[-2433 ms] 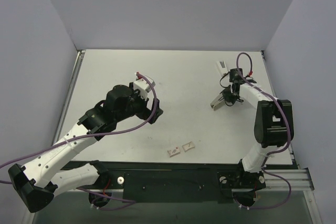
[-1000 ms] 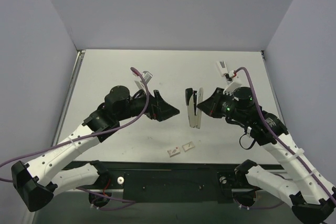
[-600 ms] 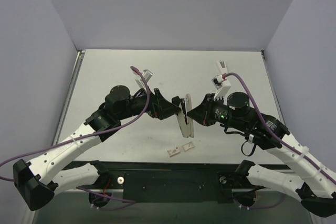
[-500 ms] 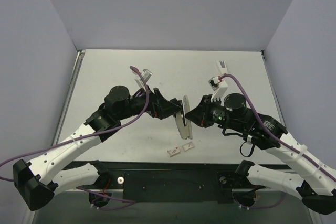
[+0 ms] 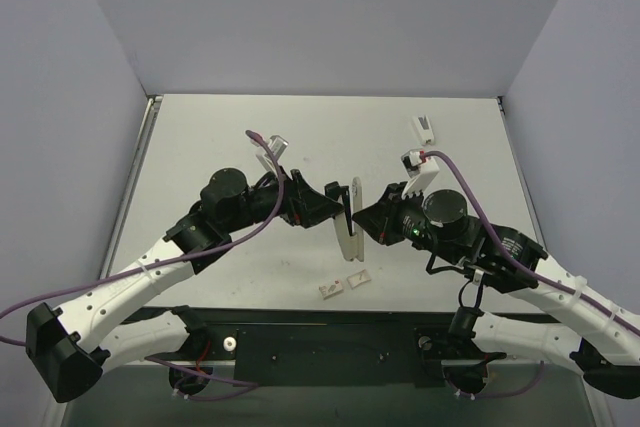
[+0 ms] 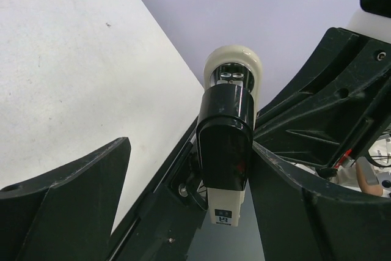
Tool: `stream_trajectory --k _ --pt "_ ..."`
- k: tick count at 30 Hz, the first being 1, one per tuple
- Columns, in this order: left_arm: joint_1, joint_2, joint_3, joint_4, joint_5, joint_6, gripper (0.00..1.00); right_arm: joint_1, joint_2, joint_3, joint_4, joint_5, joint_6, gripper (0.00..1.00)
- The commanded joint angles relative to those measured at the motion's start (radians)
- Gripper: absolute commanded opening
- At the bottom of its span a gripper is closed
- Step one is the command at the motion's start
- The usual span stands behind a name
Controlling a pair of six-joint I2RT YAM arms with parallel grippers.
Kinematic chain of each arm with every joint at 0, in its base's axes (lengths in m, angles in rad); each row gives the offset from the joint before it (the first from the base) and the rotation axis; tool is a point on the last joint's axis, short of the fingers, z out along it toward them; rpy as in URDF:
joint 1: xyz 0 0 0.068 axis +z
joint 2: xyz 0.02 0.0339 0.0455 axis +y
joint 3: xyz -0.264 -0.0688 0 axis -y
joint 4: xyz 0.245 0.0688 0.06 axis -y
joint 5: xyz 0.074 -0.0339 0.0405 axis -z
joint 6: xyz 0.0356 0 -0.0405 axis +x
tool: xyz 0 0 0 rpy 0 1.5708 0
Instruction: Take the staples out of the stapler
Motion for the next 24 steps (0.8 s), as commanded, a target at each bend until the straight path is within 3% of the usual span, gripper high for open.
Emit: stream_trajectory --k 1,10,24 --pt "-0.005 -0.028 0.009 0.069 -0.022 -0.004 0.85 0.024 -0.021 0.013 0.13 0.077 0.019 0.0" --pt "-0.005 -0.045 -0.026 0.189 -0.028 -0.042 0.74 0.049 -0.019 0.002 0.151 0.111 0.036 0.0" --pt "-0.004 -0.064 -0.063 0.269 -0.028 -0.067 0.69 0.063 -0.01 -0.032 0.199 0.146 0.075 0.0"
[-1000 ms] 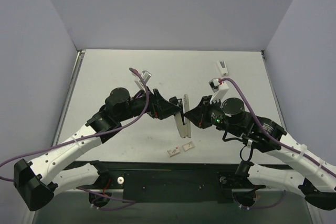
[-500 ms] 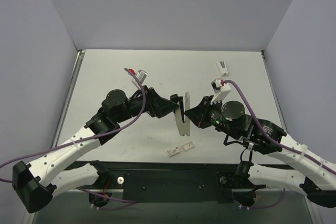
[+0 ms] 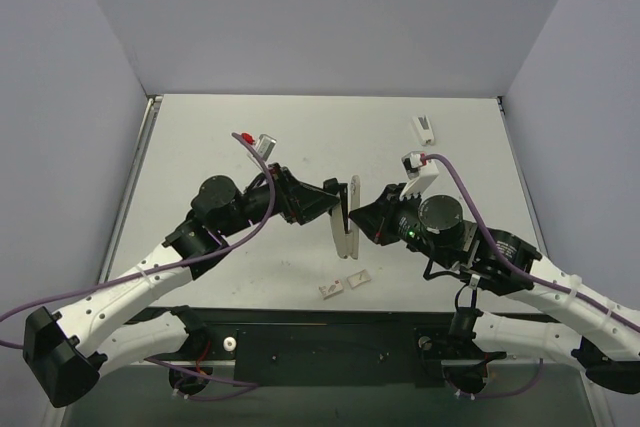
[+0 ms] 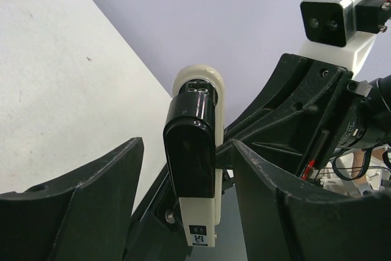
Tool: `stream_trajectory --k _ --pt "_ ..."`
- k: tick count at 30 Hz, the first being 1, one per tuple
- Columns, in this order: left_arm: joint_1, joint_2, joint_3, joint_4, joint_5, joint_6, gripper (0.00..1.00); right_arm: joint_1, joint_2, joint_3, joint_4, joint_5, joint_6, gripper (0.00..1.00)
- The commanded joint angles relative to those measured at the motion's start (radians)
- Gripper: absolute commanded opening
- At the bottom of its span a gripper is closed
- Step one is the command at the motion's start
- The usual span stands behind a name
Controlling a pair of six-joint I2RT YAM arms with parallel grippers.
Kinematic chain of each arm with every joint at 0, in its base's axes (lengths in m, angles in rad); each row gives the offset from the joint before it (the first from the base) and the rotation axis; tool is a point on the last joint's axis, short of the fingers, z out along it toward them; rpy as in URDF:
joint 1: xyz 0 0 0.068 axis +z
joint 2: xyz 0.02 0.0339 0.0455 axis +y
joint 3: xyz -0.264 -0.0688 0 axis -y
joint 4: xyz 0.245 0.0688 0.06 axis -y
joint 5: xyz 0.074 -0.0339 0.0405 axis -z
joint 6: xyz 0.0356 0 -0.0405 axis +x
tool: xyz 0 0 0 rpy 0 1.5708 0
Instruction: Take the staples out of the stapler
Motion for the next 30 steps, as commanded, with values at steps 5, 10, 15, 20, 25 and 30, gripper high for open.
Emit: stream_trajectory --k 5,10,15,20,25,30 --pt "-0.002 -0.032 -0.005 0.105 -0.003 -0.013 0.66 0.013 -0.007 -0.007 0.151 0.043 0.04 0.0" --pt "-0.002 -0.021 -0.01 0.131 0.009 -0.017 0.58 0.017 -0.01 -0.011 0.159 0.055 0.048 0.0" --pt "-0.002 -0.017 -0.013 0.15 0.012 -0.021 0.51 0.025 -0.013 -0.011 0.162 0.064 0.049 0.0" --pt "-0.002 -0.021 -0.019 0.168 0.014 -0.021 0.47 0.03 -0.011 -0.01 0.167 0.061 0.051 0.0" --pt "-0.004 -0.023 -0.025 0.18 0.008 -0.019 0.48 0.04 -0.01 -0.007 0.167 0.058 0.048 0.0" --pt "-0.002 -0.021 -0.028 0.189 0.015 -0.011 0.43 0.042 -0.016 -0.013 0.162 0.061 0.048 0.0"
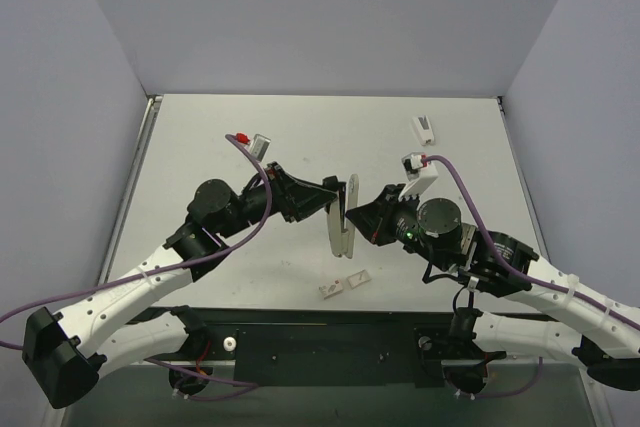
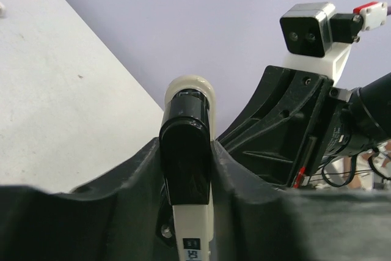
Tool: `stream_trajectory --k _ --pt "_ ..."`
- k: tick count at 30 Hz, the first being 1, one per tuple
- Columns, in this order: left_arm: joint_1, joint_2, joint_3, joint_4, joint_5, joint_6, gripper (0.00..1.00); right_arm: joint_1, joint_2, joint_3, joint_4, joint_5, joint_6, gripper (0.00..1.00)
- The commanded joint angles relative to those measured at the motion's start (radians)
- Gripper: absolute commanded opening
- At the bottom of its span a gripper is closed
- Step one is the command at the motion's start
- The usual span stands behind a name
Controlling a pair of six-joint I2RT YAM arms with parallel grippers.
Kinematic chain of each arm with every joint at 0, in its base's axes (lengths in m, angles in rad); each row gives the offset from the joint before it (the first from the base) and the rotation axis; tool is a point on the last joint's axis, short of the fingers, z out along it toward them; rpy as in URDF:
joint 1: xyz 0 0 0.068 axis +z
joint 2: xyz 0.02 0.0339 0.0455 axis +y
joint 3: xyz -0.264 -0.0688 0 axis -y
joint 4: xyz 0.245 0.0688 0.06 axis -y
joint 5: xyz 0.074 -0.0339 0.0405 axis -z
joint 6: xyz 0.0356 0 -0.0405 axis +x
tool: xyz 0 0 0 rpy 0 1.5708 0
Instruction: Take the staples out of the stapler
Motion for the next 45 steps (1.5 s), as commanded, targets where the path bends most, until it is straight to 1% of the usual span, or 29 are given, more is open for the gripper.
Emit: stream_trajectory --k 1,2,6,9,11,13,14,16,17,18,19,20,22,24,25,27,28,29,31,33,35,38,45 --pt "-0.004 -0.007 0.007 0.087 0.025 0.007 0.28 0.015 -0.019 0.006 0.111 0.02 0.012 0.0" --pt "-0.004 -0.005 0.01 0.084 0.032 0.007 0.0 0.013 -0.019 0.003 0.108 0.018 0.012 0.0" --pt "-0.005 -0.013 0.007 0.09 0.051 0.02 0.0 0.013 -0.03 0.002 0.093 0.015 0.006 0.0" --pt "-0.005 -0.028 0.011 0.066 0.06 0.046 0.0 0.012 -0.039 0.025 0.025 0.037 -0.005 0.0" --pt "-0.004 -0.038 0.019 0.038 0.066 0.069 0.0 0.012 -0.058 0.022 0.001 0.051 -0.012 0.04" --pt "-0.004 -0.041 0.027 0.014 0.078 0.089 0.0 0.009 -0.082 0.014 -0.018 0.055 -0.023 0.15" --pt "-0.004 -0.042 0.03 0.008 0.083 0.096 0.0 0.006 -0.094 0.016 -0.038 0.057 -0.035 0.24" --pt "-0.004 -0.044 0.028 0.0 0.091 0.103 0.0 0.001 -0.11 0.029 -0.079 0.07 -0.048 0.33" --pt "-0.005 -0.044 0.028 -0.003 0.095 0.109 0.0 -0.002 -0.117 0.034 -0.09 0.074 -0.052 0.36" --pt "-0.005 -0.045 0.028 -0.005 0.098 0.111 0.0 -0.005 -0.131 0.036 -0.108 0.075 -0.061 0.41" --pt "-0.004 -0.045 0.028 -0.008 0.105 0.114 0.0 -0.01 -0.134 0.046 -0.118 0.075 -0.066 0.42" --pt "-0.005 -0.045 0.031 -0.009 0.111 0.12 0.0 -0.011 -0.142 0.051 -0.14 0.074 -0.081 0.47" --pt "-0.005 -0.042 0.039 -0.028 0.132 0.135 0.0 -0.017 -0.15 0.075 -0.176 0.071 -0.116 0.5" --pt "-0.005 -0.036 0.054 -0.039 0.178 0.155 0.0 -0.023 -0.147 0.103 -0.2 0.031 -0.175 0.52" --pt "-0.004 -0.033 0.059 -0.051 0.216 0.163 0.0 -0.027 -0.138 0.13 -0.214 0.008 -0.195 0.54" --pt "-0.005 -0.028 0.07 -0.058 0.267 0.186 0.0 -0.03 -0.096 0.204 -0.274 -0.055 -0.253 0.55" --pt "-0.007 -0.028 0.073 -0.058 0.285 0.189 0.0 -0.031 -0.058 0.262 -0.327 -0.096 -0.287 0.54" --pt "-0.007 -0.03 0.074 -0.063 0.299 0.197 0.0 -0.031 -0.027 0.284 -0.372 -0.11 -0.313 0.54" --pt "-0.005 -0.038 0.086 -0.089 0.325 0.218 0.0 -0.028 0.005 0.336 -0.406 -0.149 -0.351 0.54" --pt "-0.005 -0.042 0.097 -0.112 0.359 0.241 0.0 -0.03 0.025 0.364 -0.42 -0.195 -0.396 0.54" --pt "-0.007 -0.045 0.103 -0.111 0.428 0.254 0.0 -0.03 0.043 0.384 -0.433 -0.238 -0.452 0.54" --pt "-0.008 -0.059 0.108 -0.108 0.511 0.27 0.0 -0.03 0.073 0.419 -0.453 -0.354 -0.506 0.54" --pt "-0.016 -0.096 0.125 -0.167 0.608 0.324 0.0 -0.03 0.142 0.46 -0.467 -0.517 -0.603 0.53"
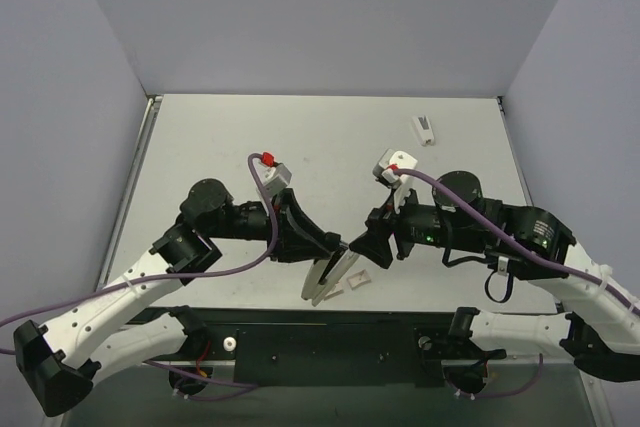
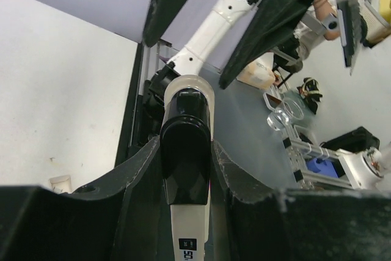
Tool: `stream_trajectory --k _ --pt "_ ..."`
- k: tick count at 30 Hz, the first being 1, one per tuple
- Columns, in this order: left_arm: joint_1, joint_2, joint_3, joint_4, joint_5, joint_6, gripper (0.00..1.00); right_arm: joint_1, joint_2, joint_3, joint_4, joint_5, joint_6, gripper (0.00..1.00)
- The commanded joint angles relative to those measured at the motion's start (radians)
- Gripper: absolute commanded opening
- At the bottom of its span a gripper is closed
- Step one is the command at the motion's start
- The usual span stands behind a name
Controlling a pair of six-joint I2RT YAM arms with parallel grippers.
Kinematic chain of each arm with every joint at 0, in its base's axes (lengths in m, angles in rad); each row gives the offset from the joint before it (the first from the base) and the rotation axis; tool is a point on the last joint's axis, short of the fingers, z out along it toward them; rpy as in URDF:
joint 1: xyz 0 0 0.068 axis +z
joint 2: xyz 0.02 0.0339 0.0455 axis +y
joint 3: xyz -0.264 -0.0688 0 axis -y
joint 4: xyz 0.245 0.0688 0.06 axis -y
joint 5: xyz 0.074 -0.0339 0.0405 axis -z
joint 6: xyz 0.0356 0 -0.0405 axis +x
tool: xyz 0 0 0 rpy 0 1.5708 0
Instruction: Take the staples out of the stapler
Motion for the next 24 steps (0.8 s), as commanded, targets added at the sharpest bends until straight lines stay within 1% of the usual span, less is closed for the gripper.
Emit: stream_trajectory --k 1,6,8,12,21,24 --pt "-0.009 -0.043 0.075 0.033 0.104 0.036 0.0 -0.005 0.031 0.058 -0.029 -0.155 -0.104 0.52" --pt "-0.019 -0.054 0.075 -0.001 0.116 0.067 0.0 -0.005 0.062 0.083 -0.036 -0.268 -0.134 0.51" --pt "-0.02 -0.052 0.072 -0.001 0.118 0.07 0.0 -0.005 0.072 0.09 -0.037 -0.288 -0.132 0.51" --pt "-0.02 -0.052 0.072 0.004 0.121 0.071 0.0 -0.005 0.089 0.095 -0.036 -0.315 -0.131 0.47" --pt "-0.023 -0.054 0.071 0.019 0.128 0.067 0.0 -0.003 0.123 0.078 -0.011 -0.384 -0.101 0.45" --pt "-0.025 -0.06 0.074 0.018 0.127 0.067 0.0 -0.005 0.128 0.072 -0.006 -0.397 -0.097 0.43"
